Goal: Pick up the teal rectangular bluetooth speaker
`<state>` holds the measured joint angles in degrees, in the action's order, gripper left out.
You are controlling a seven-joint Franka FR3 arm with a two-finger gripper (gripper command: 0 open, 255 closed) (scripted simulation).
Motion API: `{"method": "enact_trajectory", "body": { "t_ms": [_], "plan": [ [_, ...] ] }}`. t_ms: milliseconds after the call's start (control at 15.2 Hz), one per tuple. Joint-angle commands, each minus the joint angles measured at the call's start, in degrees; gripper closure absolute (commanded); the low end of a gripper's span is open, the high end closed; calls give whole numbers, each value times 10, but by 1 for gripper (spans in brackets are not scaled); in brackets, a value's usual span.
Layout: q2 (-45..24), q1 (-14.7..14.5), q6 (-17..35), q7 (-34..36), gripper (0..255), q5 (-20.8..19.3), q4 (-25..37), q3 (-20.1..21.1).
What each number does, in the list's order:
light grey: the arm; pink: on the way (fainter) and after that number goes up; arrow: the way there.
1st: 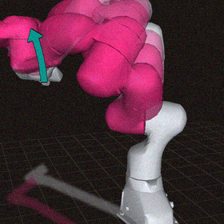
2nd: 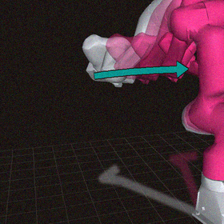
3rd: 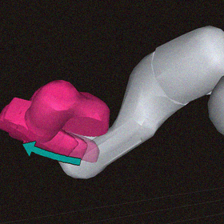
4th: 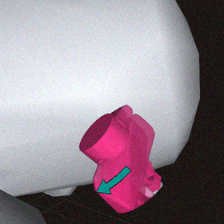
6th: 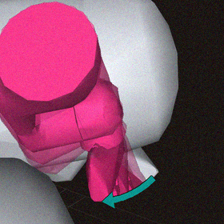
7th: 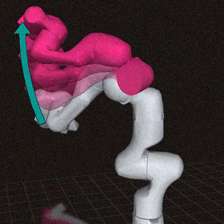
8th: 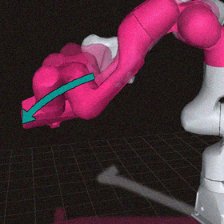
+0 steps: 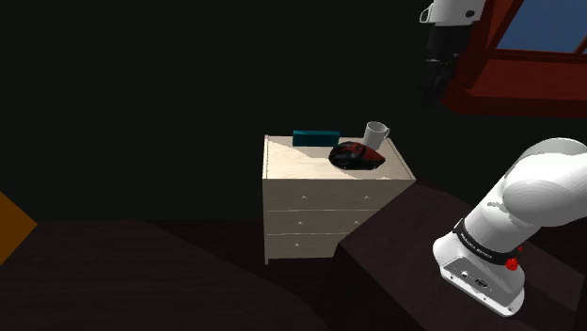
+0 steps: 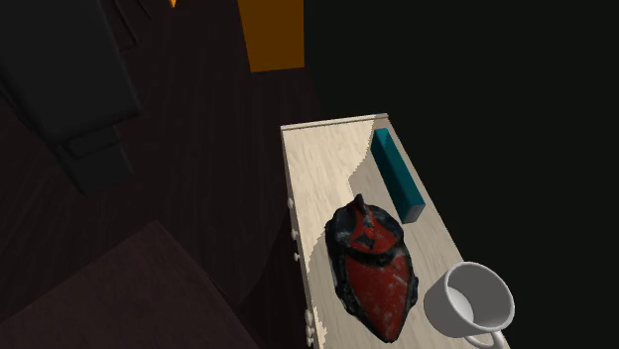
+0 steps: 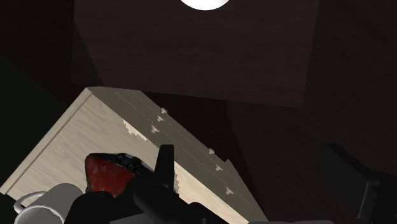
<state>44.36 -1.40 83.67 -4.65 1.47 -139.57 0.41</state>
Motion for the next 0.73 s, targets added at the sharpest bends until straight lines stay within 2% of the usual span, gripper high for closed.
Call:
{"method": "enact_trajectory", "body": {
  "t_ms": [0,660],
  "plan": [
    [0,0,0,0,0,0,0,0],
    [-159,-11,194,-158,0,-58,-12,-63]
  ]
}}
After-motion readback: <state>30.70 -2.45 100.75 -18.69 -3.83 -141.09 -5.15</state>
